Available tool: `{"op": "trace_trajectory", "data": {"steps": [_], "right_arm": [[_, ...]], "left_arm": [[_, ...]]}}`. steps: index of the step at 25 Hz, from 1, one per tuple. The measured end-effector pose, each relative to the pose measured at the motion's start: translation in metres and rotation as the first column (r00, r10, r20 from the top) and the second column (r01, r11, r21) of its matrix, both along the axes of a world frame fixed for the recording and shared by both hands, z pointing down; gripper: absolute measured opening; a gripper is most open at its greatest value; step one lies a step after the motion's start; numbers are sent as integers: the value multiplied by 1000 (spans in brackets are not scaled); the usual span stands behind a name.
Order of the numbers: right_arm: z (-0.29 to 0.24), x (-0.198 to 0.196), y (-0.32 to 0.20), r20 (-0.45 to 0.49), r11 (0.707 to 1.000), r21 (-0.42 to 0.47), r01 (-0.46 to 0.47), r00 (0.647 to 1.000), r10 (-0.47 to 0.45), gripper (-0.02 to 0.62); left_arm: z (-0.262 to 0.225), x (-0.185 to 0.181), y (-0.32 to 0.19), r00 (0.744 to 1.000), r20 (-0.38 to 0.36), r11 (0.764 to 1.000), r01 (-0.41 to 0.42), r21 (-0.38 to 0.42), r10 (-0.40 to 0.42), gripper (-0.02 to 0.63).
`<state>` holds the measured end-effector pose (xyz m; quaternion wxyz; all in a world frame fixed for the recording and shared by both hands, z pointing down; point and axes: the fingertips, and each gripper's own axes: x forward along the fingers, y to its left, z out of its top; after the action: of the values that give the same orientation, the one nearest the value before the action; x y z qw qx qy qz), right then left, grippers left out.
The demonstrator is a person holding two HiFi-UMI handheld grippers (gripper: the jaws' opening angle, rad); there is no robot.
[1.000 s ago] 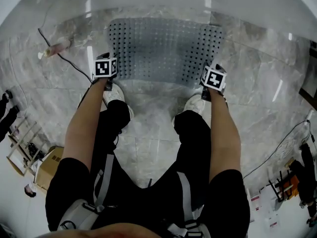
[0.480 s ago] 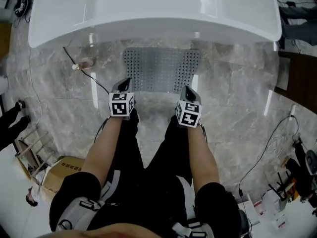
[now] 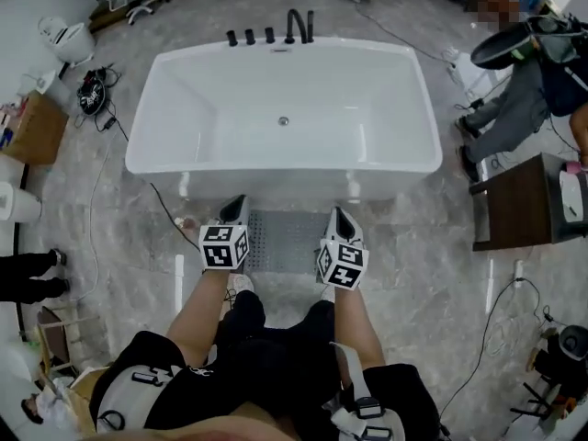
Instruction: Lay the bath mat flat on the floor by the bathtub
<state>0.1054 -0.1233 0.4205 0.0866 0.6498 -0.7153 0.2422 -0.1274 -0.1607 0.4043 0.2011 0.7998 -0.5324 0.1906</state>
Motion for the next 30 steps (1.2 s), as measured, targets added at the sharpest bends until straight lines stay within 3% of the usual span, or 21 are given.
{"op": "trace_trajectory", "data": {"steps": [3,6,10,15,26,30], "right_arm": [[-73,11,-12,-25,995,104,-11,1000,14,6],[-149,22,-16,-60,973,231,-20,998,34,6],[-224,13,-14,-55,933,360,-15,998,38,5],[-239,7,-10,-17,927,374,-17,1000,25,6],[-245,7,6,-44,928,374,3,999,14,6],[-248,9,9,-4,930,367,8,1000,-7,6]], "left_arm": [[-84,6,-8,1000,13,989,-14,144,12,3],[-163,14,-3,999,-30,965,-18,262,27,3],[-229,-2,7,998,-64,935,-3,355,28,3],[-245,-18,11,995,-100,931,38,363,-1,3],[-245,-8,30,996,-87,934,2,357,31,3],[-243,-3,32,996,-86,937,-2,348,33,3]]}}
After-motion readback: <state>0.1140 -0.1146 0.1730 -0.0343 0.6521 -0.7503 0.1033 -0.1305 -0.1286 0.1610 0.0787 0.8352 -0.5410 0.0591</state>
